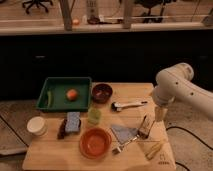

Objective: Place brush in red bowl

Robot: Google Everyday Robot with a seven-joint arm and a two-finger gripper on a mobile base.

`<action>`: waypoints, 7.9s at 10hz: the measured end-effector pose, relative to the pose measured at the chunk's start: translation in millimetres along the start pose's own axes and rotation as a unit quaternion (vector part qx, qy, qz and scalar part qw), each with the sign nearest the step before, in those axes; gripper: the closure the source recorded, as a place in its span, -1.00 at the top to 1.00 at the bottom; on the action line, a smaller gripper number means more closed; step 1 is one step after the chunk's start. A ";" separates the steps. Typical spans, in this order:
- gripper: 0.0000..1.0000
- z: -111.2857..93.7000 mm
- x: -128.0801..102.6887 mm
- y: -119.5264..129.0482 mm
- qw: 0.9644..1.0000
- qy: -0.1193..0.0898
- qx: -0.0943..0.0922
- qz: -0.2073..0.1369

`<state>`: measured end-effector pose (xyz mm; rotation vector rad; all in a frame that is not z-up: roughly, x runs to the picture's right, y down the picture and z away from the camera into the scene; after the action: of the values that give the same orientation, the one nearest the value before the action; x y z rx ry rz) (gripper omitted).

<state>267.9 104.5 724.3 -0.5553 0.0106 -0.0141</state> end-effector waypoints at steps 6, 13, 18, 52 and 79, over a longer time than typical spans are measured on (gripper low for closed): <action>0.60 23.1 -13.0 -23.1 1.000 -0.004 0.010 -0.024; 0.60 49.4 -22.0 -46.2 0.999 -0.014 0.018 -0.041; 0.60 68.6 -26.4 -59.7 0.998 -0.023 0.019 -0.052; 0.38 171.8 -71.5 -96.8 0.995 -0.054 -0.026 -0.079; -0.98 51.6 -45.6 -59.2 0.990 -0.030 0.036 -0.136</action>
<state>222.4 82.1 799.7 -0.4811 -0.1236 -0.2638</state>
